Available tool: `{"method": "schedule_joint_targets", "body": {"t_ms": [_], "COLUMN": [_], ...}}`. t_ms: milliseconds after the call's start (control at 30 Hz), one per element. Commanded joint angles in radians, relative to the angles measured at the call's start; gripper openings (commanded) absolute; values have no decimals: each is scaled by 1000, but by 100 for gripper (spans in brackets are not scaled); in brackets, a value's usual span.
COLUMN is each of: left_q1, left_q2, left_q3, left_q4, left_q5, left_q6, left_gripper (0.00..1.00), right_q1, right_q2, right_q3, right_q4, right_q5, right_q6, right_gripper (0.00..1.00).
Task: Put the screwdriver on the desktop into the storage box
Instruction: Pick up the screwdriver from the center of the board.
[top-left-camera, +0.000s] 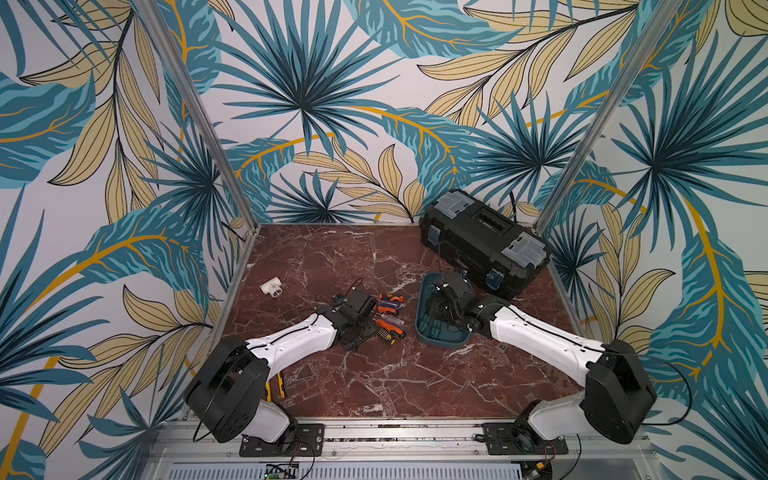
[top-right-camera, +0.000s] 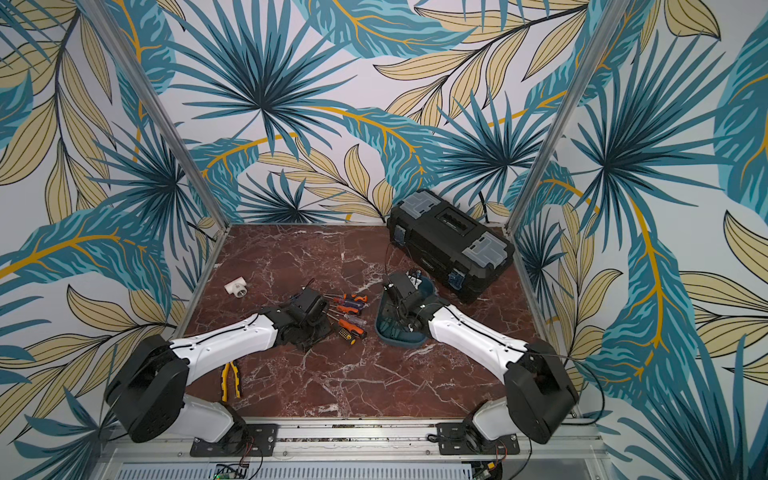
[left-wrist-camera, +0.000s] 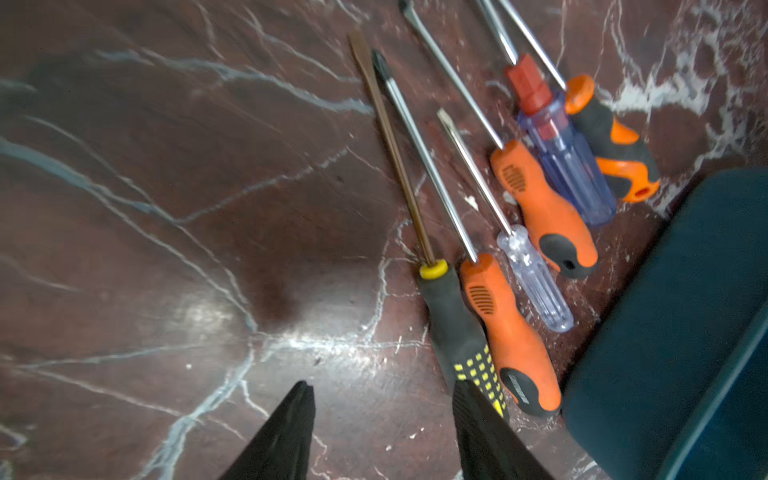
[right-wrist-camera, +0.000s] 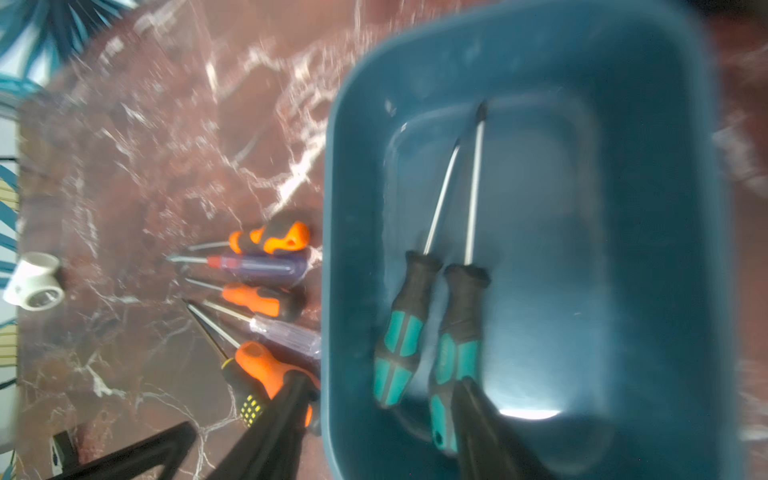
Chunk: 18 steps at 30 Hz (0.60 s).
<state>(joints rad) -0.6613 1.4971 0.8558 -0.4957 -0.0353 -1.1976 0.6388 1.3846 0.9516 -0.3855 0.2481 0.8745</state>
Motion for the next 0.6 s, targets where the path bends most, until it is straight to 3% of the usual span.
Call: {"method": "schedule_joint_targets", "body": {"t_ms": [0, 200, 567], "left_q1": [-23, -47, -51], "left_q2": [42, 135, 216], "left_q3": [72, 123, 162], "left_q4": [29, 62, 3], "left_q5": [50, 102, 79], "left_q6": [-9, 10, -11], "left_gripper": [57, 52, 44], "right_q1": [-4, -3, -2], "right_q2": [-58, -104, -116], "right_q3": [-64, -102, -89], "right_q4": [-17, -59, -61], "right_q5": [77, 59, 43], "right_q6": [-22, -9, -37], "right_gripper": [61, 58, 56]}}
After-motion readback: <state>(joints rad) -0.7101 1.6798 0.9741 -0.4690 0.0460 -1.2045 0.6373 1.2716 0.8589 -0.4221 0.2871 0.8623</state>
